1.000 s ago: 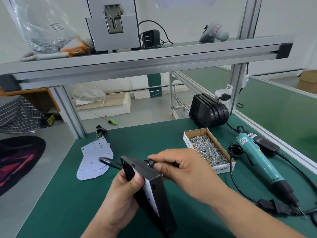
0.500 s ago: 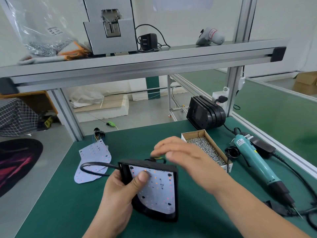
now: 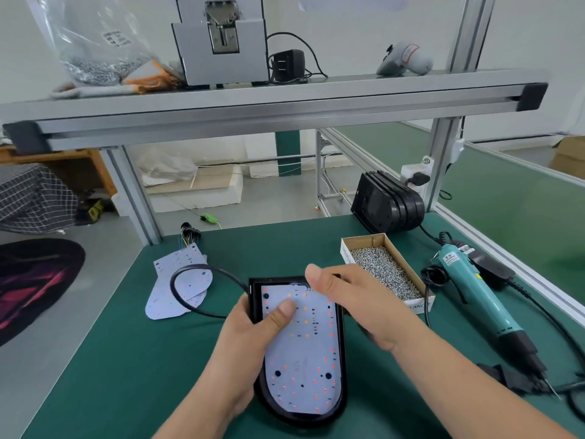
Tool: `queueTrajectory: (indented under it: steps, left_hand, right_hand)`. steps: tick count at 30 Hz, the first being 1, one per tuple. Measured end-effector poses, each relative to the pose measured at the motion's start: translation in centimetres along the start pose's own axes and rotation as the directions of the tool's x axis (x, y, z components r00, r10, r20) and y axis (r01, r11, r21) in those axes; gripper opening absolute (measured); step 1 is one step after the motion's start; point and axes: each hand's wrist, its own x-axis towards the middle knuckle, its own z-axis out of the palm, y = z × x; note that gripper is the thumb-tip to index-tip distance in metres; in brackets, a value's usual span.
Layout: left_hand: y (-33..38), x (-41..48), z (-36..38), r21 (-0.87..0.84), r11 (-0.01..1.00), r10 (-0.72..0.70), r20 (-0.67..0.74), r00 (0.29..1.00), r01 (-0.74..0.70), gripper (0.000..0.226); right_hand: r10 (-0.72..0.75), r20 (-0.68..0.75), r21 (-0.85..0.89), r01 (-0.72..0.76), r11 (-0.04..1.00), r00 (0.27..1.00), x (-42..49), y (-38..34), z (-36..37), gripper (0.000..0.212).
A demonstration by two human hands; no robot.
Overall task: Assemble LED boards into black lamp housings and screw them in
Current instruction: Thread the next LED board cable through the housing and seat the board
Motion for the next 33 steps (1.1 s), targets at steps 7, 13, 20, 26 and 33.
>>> queueTrajectory:
  steps: [7, 13, 20, 26, 33]
  left_hand:
    - [0.1, 0.0, -0.3, -0.079, 0.993, -0.089, 0.032, 0.996, 0.091, 0.046]
    - [-0.1, -0.1, -0.2, -0.096, 0.989, -0.114, 0.025, 0.993, 0.116, 0.041]
    - [-0.2, 0.1, -0.4, -0.117, 0.988, -0.091, 0.052, 0.995, 0.097, 0.03]
    - [-0.3, 0.2, -0.3, -0.096, 0.993, -0.07, 0.049, 0.996, 0.075, 0.034]
    - [-0.3, 1.0, 0.0, -0.033, 0.99, -0.139, -0.007, 0.99, 0.139, 0.061]
  right_hand:
    - [0.189, 0.01, 0.248, -0.185, 0.951, 0.982, 0.7, 1.0, 0.4, 0.065]
    - [0.22, -0.048, 0.23, -0.204, 0.952, 0.974, 1.1, 1.3, 0.7, 0.069]
    - [0.177, -0.076, 0.285, -0.149, 0.947, 0.981, 1.4, 1.1, 1.1, 0.072]
    - [0.137, -0.032, 0.293, -0.122, 0.948, 0.99, 1.5, 1.9, 0.6, 0.073]
    - [0.243, -0.043, 0.178, -0.232, 0.956, 0.969, 1.6, 3.0, -1.3, 0.066]
